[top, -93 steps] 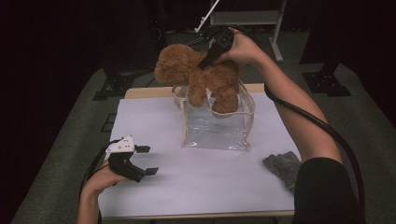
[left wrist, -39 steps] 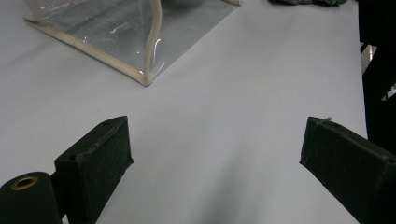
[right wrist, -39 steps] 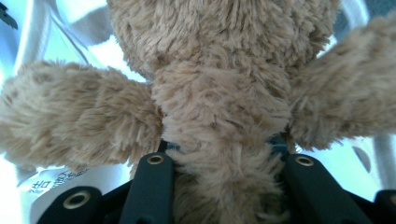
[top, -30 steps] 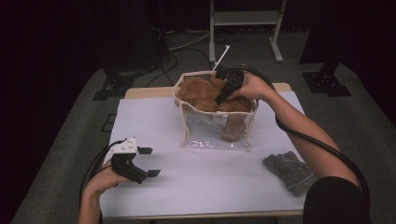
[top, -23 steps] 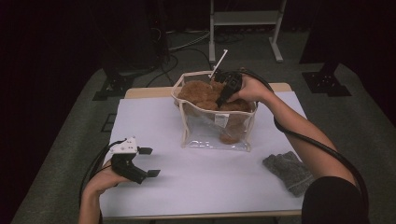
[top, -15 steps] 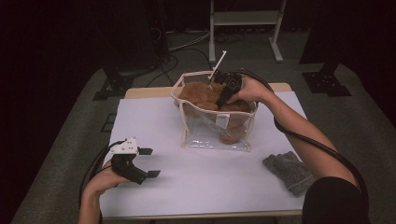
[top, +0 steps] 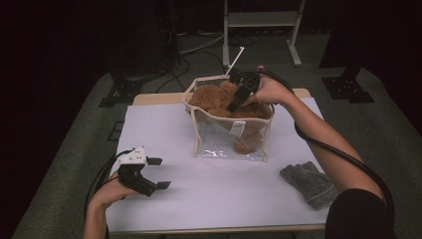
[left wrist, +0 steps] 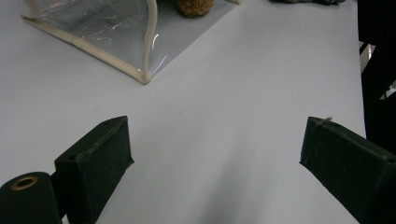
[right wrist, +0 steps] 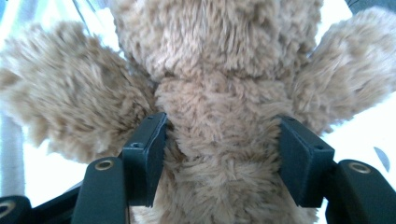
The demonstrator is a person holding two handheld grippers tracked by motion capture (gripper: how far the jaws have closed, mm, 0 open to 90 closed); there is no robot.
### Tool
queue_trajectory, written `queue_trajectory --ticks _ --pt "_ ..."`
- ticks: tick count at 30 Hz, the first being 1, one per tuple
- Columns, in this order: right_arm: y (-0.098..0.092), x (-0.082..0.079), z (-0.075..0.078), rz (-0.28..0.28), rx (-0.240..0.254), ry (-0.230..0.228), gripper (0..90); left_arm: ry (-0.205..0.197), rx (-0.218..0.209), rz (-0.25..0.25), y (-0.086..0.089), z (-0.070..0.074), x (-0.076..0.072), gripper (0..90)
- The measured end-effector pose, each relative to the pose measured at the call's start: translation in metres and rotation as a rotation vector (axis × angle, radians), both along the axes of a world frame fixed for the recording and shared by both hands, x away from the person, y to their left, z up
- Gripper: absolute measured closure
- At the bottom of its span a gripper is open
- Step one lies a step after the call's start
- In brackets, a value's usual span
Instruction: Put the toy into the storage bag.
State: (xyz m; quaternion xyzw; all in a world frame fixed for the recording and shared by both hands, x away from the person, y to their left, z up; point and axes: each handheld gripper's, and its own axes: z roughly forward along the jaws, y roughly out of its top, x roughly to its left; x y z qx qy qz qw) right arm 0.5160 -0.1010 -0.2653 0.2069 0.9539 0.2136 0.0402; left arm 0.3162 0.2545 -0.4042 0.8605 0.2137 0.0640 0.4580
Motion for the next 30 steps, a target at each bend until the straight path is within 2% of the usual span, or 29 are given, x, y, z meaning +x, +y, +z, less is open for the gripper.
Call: queue_trajectory --ticks 1,2,3,4,5,7,9,10,11,15,21,30 --pt "0.002 0.000 0.006 0.000 0.025 -0.003 40.0 0.000 0.000 0.000 0.000 0.000 0.000 7.7" --pt "0.002 0.000 0.006 0.000 0.025 -0.003 40.0 0.000 0.000 -0.001 0.000 0.000 0.000 7.7" --pt "0.004 0.001 0.012 -0.002 0.051 -0.009 44.3 0.002 -0.001 -0.001 0.000 0.000 0.000 7.8" --pt "0.004 0.001 0.012 -0.002 0.051 -0.009 44.3 0.001 0.000 -0.002 0.000 0.000 0.000 7.8" --pt "0.006 0.002 0.013 -0.004 0.060 -0.004 48.2 0.001 0.000 -0.001 0.000 0.000 0.000 7.8" --pt "0.010 0.003 0.012 -0.005 0.044 -0.005 53.5 0.002 -0.003 0.000 0.000 0.000 0.000 7.8" --pt "0.014 0.004 0.002 -0.005 -0.003 -0.002 65.2 0.002 -0.002 0.002 0.001 0.000 0.000 7.7" --pt "0.014 0.004 0.002 -0.005 -0.003 -0.002 65.2 0.001 -0.002 0.001 0.001 0.000 0.000 7.7" --pt "0.013 0.005 -0.002 -0.007 -0.004 0.008 69.7 0.002 -0.001 0.002 0.002 0.000 0.000 7.7" --pt "0.012 0.006 -0.006 -0.016 -0.018 0.031 72.5 0.002 -0.003 0.003 0.002 -0.001 0.000 7.8" --pt "0.015 0.006 -0.021 -0.019 -0.079 0.058 75.6 0.000 -0.001 0.005 0.003 -0.001 -0.001 7.8" --pt "0.015 0.005 -0.033 -0.022 -0.105 0.083 76.6 0.000 -0.002 0.008 0.004 -0.001 -0.003 7.8"
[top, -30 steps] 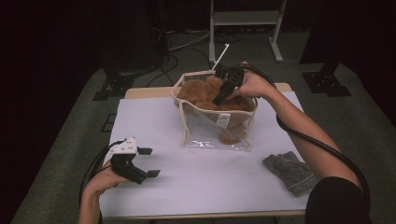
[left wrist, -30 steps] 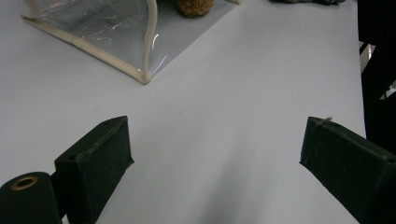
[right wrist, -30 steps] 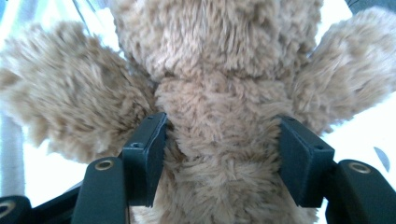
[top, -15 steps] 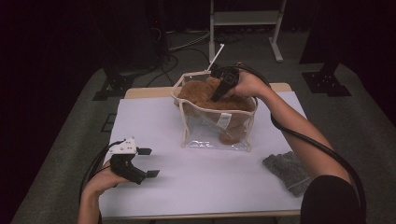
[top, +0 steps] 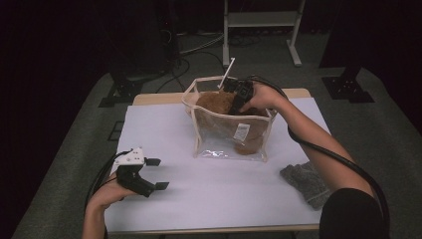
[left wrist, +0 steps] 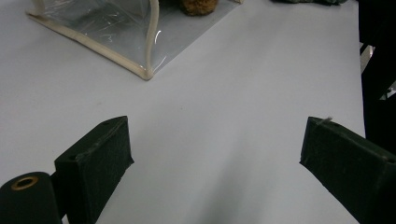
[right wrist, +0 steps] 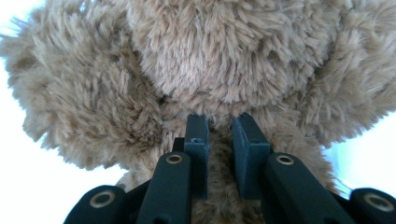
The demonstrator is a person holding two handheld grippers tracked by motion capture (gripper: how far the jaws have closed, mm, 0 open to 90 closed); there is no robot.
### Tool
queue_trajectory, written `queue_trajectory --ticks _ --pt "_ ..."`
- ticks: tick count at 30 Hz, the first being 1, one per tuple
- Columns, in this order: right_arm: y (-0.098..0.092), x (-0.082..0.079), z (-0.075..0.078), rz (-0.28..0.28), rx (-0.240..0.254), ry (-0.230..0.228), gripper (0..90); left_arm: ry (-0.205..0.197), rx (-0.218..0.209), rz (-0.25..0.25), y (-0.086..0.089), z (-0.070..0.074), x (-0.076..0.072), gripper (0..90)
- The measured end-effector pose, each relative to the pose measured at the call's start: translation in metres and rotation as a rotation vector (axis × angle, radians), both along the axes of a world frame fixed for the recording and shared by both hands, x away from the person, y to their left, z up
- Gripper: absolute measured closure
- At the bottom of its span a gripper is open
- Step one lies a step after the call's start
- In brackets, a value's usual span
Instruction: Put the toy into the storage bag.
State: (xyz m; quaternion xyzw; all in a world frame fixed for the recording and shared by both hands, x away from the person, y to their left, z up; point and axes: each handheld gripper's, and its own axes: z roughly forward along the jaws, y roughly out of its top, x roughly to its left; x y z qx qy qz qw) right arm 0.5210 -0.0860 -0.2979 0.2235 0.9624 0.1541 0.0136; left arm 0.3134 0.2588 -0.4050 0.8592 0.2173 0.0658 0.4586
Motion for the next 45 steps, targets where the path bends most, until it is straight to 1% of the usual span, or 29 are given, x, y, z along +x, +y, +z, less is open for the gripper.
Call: queue_trajectory --ticks 4,5,6,7,8,10,11,13,16,17,18,19,20,21,22,23,24,26,28,32,36,38,40,41,42,44,45 --pt "-0.001 0.000 0.004 0.006 0.009 -0.008 74.2 0.000 0.002 -0.001 -0.001 0.000 0.000 7.8" --pt "-0.001 -0.001 0.006 0.006 0.022 -0.010 72.6 -0.003 0.004 -0.002 -0.001 0.000 0.000 7.8" --pt "-0.001 -0.001 0.011 0.006 0.030 -0.020 71.0 0.001 0.007 -0.003 -0.001 0.000 0.000 7.7" --pt "-0.001 -0.001 0.020 0.012 0.051 -0.036 67.2 0.002 0.006 -0.003 -0.002 0.000 0.000 7.8" --pt "-0.001 -0.001 0.020 0.012 0.051 -0.036 67.2 0.002 0.003 -0.001 -0.002 0.001 -0.001 7.8" --pt "0.000 -0.002 0.027 0.017 0.060 -0.048 66.5 0.001 0.003 0.001 -0.002 0.001 -0.001 7.7" --pt "0.002 -0.003 0.032 0.025 0.074 -0.058 65.8 0.001 0.000 0.003 -0.003 0.001 -0.001 7.8" --pt "0.003 -0.003 0.035 0.027 0.078 -0.067 65.3 -0.005 -0.001 0.001 -0.002 0.002 -0.001 7.8" --pt "0.006 -0.003 0.041 0.017 0.127 -0.097 64.0 -0.004 -0.001 0.004 -0.002 0.003 -0.001 7.7" --pt "0.010 -0.001 0.043 0.008 0.149 -0.118 64.0 -0.003 0.000 0.002 -0.003 0.002 -0.001 7.8" --pt "0.010 -0.001 0.043 0.008 0.149 -0.118 64.0 -0.001 0.003 0.002 -0.003 0.002 -0.001 7.8" --pt "0.016 0.002 0.043 0.007 0.162 -0.125 64.4 -0.001 0.006 0.002 -0.003 0.002 -0.001 7.8" --pt "0.016 0.002 0.043 0.007 0.162 -0.125 64.4 -0.001 0.007 0.002 -0.004 0.002 0.000 7.8" --pt "0.019 0.003 0.042 0.000 0.168 -0.137 64.4 -0.001 0.006 0.002 -0.004 0.001 0.000 7.8" --pt "0.022 0.004 0.041 0.001 0.175 -0.138 64.7 0.000 0.005 0.001 -0.004 0.001 0.000 7.8" --pt "0.029 0.006 0.037 0.004 0.156 -0.130 64.7 -0.001 0.006 0.000 -0.003 0.001 -0.001 7.8" --pt "0.029 0.006 0.037 0.004 0.156 -0.130 64.7 -0.001 0.000 0.001 -0.003 0.001 -0.001 7.8" --pt "0.035 0.006 0.028 0.016 0.114 -0.122 65.6 -0.001 0.002 0.002 -0.002 0.002 -0.001 7.8" --pt "0.037 0.007 0.021 0.016 0.091 -0.107 66.6 -0.004 0.002 0.004 -0.001 0.002 -0.002 7.8" --pt "0.035 0.010 0.017 0.009 0.075 -0.077 68.1 -0.007 0.000 0.007 0.000 0.002 -0.002 7.8" --pt "0.034 0.010 0.013 0.005 0.047 -0.064 68.1 -0.001 0.002 0.008 -0.002 0.001 -0.002 7.8" --pt "0.033 0.010 0.015 0.005 0.054 -0.067 66.7 -0.002 -0.001 0.005 -0.002 0.001 -0.002 7.8" --pt "0.030 0.009 0.019 0.006 0.072 -0.070 63.9 -0.001 0.001 0.003 -0.003 0.001 -0.002 7.8" --pt "0.026 0.006 0.023 0.006 0.085 -0.080 62.0 -0.001 0.002 0.000 -0.003 0.001 -0.002 7.8" --pt "0.026 0.006 0.023 0.006 0.085 -0.080 62.0 0.002 0.004 -0.001 -0.003 0.001 -0.002 7.8" --pt "0.022 0.004 0.028 -0.001 0.110 -0.077 61.2 0.002 0.005 -0.001 -0.003 0.000 -0.001 7.8" --pt "0.017 0.002 0.034 -0.006 0.129 -0.086 60.7 0.002 0.005 -0.001 -0.004 0.000 -0.001 7.8"
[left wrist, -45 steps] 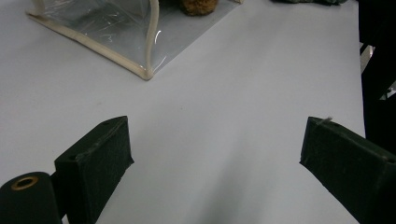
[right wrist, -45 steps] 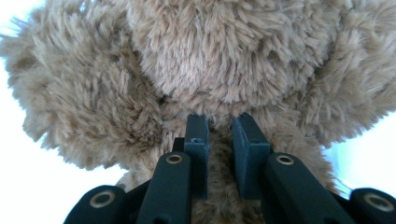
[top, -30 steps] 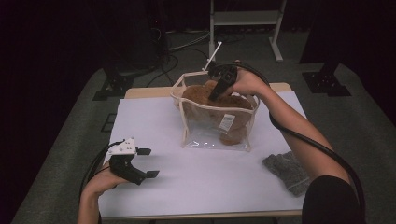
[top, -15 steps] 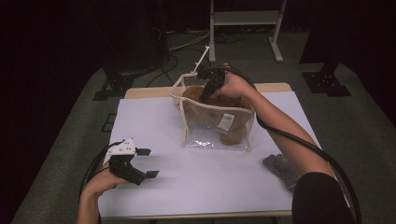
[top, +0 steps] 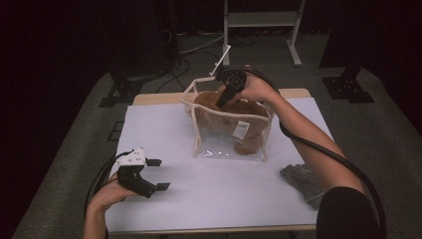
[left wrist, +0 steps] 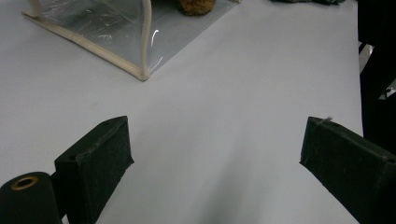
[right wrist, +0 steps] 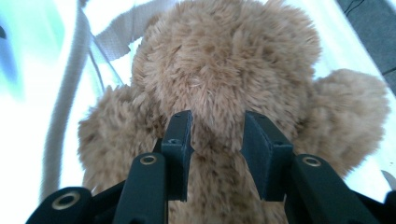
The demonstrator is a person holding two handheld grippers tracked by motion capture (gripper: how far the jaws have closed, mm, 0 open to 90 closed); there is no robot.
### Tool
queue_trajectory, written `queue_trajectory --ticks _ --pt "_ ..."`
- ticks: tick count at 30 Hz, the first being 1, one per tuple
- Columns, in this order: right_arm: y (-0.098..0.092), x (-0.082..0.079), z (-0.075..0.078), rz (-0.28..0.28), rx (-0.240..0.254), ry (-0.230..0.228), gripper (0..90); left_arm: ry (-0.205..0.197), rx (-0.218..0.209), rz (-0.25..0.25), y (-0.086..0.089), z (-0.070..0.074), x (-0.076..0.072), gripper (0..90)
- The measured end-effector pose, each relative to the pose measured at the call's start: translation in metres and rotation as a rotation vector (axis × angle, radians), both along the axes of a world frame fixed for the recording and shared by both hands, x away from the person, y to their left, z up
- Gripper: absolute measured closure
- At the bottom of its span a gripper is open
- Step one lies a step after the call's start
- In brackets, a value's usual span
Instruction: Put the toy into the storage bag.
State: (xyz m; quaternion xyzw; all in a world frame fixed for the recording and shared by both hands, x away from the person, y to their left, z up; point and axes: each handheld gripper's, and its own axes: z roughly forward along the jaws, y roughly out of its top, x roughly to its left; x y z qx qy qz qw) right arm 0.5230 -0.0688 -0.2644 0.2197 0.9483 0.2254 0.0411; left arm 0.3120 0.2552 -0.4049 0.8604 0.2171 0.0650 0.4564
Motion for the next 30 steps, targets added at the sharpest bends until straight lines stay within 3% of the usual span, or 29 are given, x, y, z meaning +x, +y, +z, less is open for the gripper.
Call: queue_trajectory --ticks 4,13,16,18,20,25,30 --pt "-0.007 -0.004 0.009 -0.001 0.026 -0.005 59.8 0.001 -0.001 0.000 0.000 0.000 0.000 7.8" --pt "-0.020 -0.017 0.013 0.017 0.033 0.002 61.0 0.003 -0.005 -0.004 0.000 -0.001 0.001 7.8" --pt "-0.027 -0.019 0.008 0.009 -0.001 0.016 63.9 0.003 -0.004 -0.006 -0.001 -0.001 0.001 7.8" --pt "-0.032 -0.020 -0.001 -0.001 -0.067 0.028 66.8 0.001 -0.002 -0.006 0.000 0.000 0.000 7.8" --pt "-0.036 -0.020 -0.007 -0.003 -0.096 0.040 68.8 0.001 -0.003 -0.004 0.000 0.000 0.000 7.7" --pt "-0.039 -0.021 -0.016 0.004 -0.108 0.065 71.0 0.007 -0.005 -0.004 -0.001 -0.001 0.000 7.8" --pt "-0.043 -0.023 -0.012 -0.005 -0.058 0.054 67.6 0.003 0.002 -0.008 -0.001 -0.001 0.000 7.8"
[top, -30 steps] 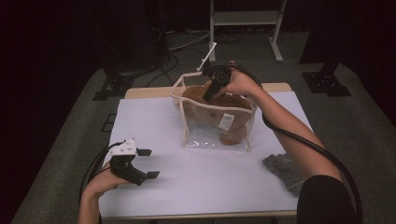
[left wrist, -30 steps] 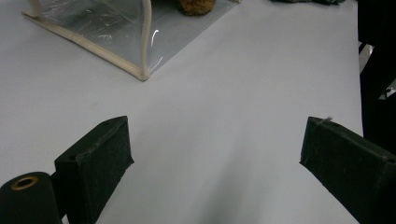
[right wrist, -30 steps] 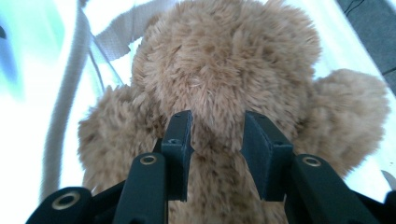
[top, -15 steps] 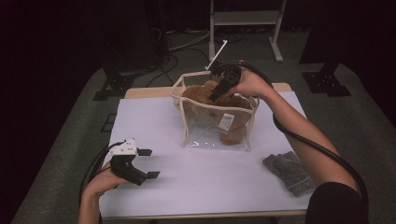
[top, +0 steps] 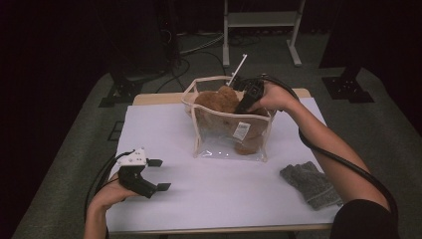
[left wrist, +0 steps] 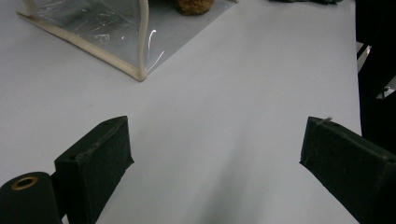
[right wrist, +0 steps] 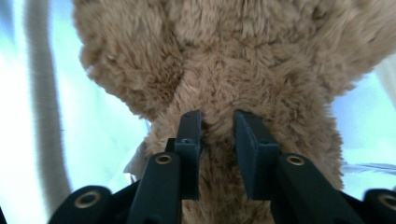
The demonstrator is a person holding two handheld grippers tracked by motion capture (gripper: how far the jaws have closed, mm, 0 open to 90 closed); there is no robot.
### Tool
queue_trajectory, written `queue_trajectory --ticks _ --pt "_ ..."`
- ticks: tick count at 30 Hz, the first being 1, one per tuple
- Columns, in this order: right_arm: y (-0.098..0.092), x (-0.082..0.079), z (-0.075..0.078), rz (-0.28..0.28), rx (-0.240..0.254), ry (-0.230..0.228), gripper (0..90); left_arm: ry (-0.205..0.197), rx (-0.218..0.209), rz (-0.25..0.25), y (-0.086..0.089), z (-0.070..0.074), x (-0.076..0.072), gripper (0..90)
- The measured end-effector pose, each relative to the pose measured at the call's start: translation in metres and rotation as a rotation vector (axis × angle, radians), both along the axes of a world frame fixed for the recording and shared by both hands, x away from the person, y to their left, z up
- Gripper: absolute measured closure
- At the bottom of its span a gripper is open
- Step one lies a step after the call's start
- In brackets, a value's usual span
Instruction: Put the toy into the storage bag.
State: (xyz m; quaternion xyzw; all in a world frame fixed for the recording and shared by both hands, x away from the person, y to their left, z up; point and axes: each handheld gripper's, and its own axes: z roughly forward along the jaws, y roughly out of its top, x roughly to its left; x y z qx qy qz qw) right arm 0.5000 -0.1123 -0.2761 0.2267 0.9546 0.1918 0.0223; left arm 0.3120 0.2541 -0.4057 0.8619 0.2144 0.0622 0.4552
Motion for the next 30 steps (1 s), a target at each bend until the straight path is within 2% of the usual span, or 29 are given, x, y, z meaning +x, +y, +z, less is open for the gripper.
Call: queue_trajectory --ticks 2,3,9,12,30 --pt "-0.008 -0.002 0.010 -0.015 0.059 -0.010 62.0 0.001 -0.001 0.002 0.000 0.000 0.000 7.8" --pt "-0.008 -0.002 0.010 -0.015 0.059 -0.010 62.0 0.001 0.000 0.002 0.001 0.000 0.000 7.8" --pt "-0.031 -0.009 0.028 -0.039 0.165 -0.034 54.7 -0.001 -0.001 0.005 0.001 -0.001 -0.001 7.7" --pt "-0.043 -0.013 0.034 -0.043 0.200 -0.046 53.6 0.000 -0.006 0.004 0.000 -0.001 -0.001 7.8" --pt "-0.103 -0.048 0.055 -0.098 0.308 -0.091 51.1 0.008 -0.002 0.005 -0.001 -0.003 -0.002 7.7"
